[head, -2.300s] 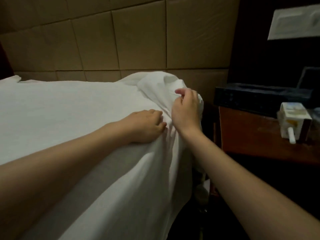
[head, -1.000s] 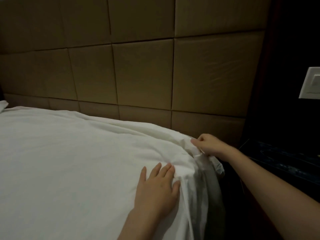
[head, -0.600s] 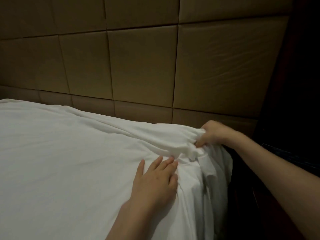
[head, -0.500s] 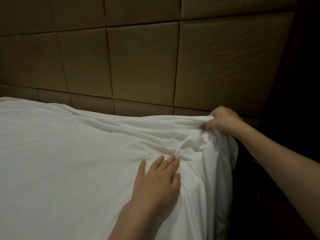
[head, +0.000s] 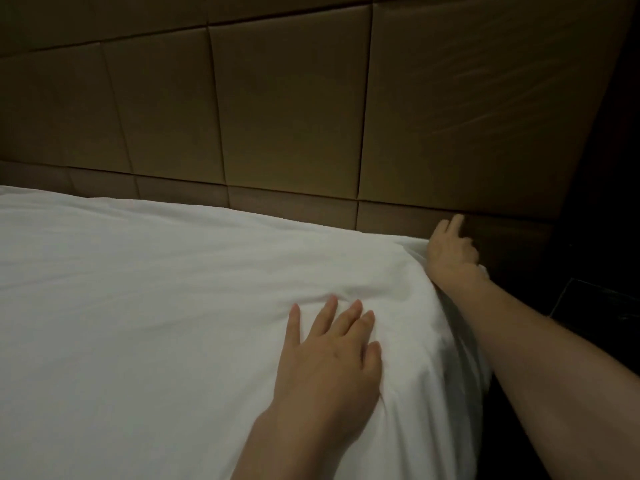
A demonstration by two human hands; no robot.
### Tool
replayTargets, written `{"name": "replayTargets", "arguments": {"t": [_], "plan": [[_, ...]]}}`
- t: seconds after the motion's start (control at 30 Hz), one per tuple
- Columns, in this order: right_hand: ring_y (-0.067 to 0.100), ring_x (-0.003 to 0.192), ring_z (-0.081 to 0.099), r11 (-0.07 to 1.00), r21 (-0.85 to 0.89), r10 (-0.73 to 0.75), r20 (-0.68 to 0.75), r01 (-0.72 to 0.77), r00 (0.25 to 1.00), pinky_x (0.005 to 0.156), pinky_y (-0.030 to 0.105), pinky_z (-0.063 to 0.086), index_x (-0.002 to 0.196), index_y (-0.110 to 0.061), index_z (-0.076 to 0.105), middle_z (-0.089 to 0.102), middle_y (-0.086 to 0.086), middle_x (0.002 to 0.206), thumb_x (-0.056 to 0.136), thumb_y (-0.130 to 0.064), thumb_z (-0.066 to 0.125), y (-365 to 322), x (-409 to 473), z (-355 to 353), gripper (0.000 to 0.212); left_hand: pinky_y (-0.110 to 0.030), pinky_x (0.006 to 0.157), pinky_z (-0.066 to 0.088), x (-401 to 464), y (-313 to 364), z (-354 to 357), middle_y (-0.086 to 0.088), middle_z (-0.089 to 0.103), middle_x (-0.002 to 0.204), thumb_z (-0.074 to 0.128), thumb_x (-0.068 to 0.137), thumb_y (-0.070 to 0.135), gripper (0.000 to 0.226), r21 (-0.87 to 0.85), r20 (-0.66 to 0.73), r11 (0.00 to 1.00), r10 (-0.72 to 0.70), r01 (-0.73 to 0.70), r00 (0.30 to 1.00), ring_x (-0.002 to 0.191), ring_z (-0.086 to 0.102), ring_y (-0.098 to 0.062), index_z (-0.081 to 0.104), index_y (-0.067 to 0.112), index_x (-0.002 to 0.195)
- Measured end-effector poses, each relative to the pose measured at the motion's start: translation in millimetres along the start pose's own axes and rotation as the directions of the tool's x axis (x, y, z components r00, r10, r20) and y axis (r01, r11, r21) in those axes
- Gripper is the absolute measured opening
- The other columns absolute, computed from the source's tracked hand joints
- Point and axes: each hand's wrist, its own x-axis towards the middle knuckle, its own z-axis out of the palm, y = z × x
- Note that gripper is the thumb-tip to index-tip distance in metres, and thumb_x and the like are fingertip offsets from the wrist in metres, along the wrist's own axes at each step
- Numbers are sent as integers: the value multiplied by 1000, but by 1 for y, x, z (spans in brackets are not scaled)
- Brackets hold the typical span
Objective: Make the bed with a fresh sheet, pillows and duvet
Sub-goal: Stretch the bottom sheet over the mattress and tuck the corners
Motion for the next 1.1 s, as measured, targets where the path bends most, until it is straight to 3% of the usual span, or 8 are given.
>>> {"name": "replayTargets", "arguments": {"t": [0.07, 0.13, 0.23, 0.33, 0.67, 0.83, 0.97, 1.1], "plan": [[32, 120, 51, 994, -102, -27, 52, 32, 998, 95, 40, 49, 143, -6, 33, 28, 21, 149, 97, -18, 48, -10, -5, -9, 50, -49, 116, -14, 2, 1, -4, 22, -5, 158, 8, 100, 46, 52, 16, 43, 1000, -3, 3, 999, 145, -17, -6, 6, 38, 151], [25, 104, 58, 975, -147, -177, -46, 169, 983, 87, 35, 49, 122, -12, 56, 56, 11, 122, 98, -24, 45, -21, -8, -23, 28, -49, 116, -14, 4, 1, -4, 20, -6, 158, 13, 102, 44, 51, 33, 58, 999, -5, 3, 998, 145, -18, -8, 5, 38, 152], [19, 103, 56, 833, 240, -510, -19, 499, 860, 88, 34, 45, 116, -22, 60, 60, 2, 120, 102, -40, 34, -29, -9, -22, 34, -50, 116, -13, 3, 1, -3, 20, -5, 158, 13, 102, 43, 51, 47, 55, 999, -4, 1, 998, 145, -16, -8, 6, 37, 152], [19, 132, 40, 752, 513, -596, 263, 413, 759, 107, 34, 29, 140, -27, 46, 42, -3, 147, 102, -50, 25, -30, -9, -5, 49, -51, 116, -13, 3, 3, -4, 19, -5, 158, 11, 102, 44, 51, 61, 61, 998, -3, 0, 998, 145, -16, -9, 4, 37, 151], [27, 123, 49, 847, 524, -303, 336, 90, 892, 106, 47, 37, 140, -23, 47, 47, 7, 142, 98, -58, 21, -46, 24, 25, 61, -52, 116, -13, 4, 4, -4, 19, -6, 159, 3, 100, 45, 52, 85, 71, 996, -15, 9, 997, 145, -17, -10, 3, 37, 151], [23, 94, 60, 802, 594, -229, 415, -71, 881, 91, 42, 44, 127, -24, 55, 60, 7, 119, 92, -71, 19, -47, 29, 31, 69, -51, 115, -17, 4, 7, -4, 17, -9, 159, 9, 101, 46, 52, 97, 99, 995, -24, 15, 995, 145, -18, -12, 1, 36, 151], [22, 90, 62, 716, 674, -222, 469, -183, 855, 89, 41, 45, 116, -25, 60, 63, 5, 108, 88, -75, 22, -39, 26, 34, 69, -51, 115, -17, 4, 7, -4, 16, -9, 159, 8, 101, 47, 52, 99, 116, 995, -20, 8, 993, 146, -17, -13, -1, 37, 151], [23, 97, 61, 637, 764, -154, 254, -100, 955, 88, 38, 50, 114, -17, 65, 65, 7, 113, 94, -49, 47, -34, 21, 39, 42, -50, 116, -12, 3, 4, -5, 19, -5, 159, 11, 101, 47, 51, 46, 84, 999, -14, 10, 996, 146, -14, -9, 4, 39, 151]]}}
